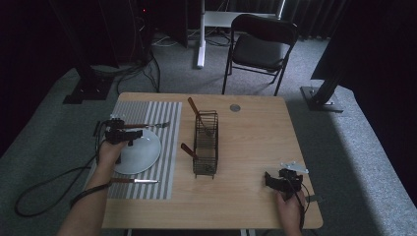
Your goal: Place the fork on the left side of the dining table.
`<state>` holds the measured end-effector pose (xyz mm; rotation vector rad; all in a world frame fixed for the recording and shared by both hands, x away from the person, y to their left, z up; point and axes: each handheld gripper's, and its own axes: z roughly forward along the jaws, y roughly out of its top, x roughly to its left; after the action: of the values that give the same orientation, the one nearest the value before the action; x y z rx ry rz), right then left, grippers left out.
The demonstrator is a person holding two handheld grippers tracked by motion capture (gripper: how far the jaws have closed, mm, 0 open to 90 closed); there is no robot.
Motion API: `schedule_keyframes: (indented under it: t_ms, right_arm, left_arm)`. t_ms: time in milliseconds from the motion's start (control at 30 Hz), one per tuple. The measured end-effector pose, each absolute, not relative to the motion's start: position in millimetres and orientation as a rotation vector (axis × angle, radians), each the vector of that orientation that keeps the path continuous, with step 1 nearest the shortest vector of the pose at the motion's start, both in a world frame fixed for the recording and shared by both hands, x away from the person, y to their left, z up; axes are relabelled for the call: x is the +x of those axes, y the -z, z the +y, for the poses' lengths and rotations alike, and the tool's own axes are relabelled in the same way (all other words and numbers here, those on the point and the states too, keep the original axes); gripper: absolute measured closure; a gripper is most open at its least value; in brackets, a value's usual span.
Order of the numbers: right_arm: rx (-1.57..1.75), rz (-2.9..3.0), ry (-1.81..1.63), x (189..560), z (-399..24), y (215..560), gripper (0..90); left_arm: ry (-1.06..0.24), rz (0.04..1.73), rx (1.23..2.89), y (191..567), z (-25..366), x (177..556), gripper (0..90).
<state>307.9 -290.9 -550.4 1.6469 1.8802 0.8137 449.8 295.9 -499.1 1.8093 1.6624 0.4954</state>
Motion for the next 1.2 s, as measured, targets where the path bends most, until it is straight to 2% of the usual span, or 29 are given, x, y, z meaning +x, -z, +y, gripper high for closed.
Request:
schedule_keyframes:
  t_ms: [567,1200]
  right_arm:
    - [1.647,1.880,-0.813,308,-291,550,13.0]
    - [1.647,1.880,-0.813,308,-291,550,12.9]
  left_arm:
    - [-0.493,1.594,1.820,490,297,410,8.7]
    - [-0.516,1.556,1.853,506,304,358,8.7]
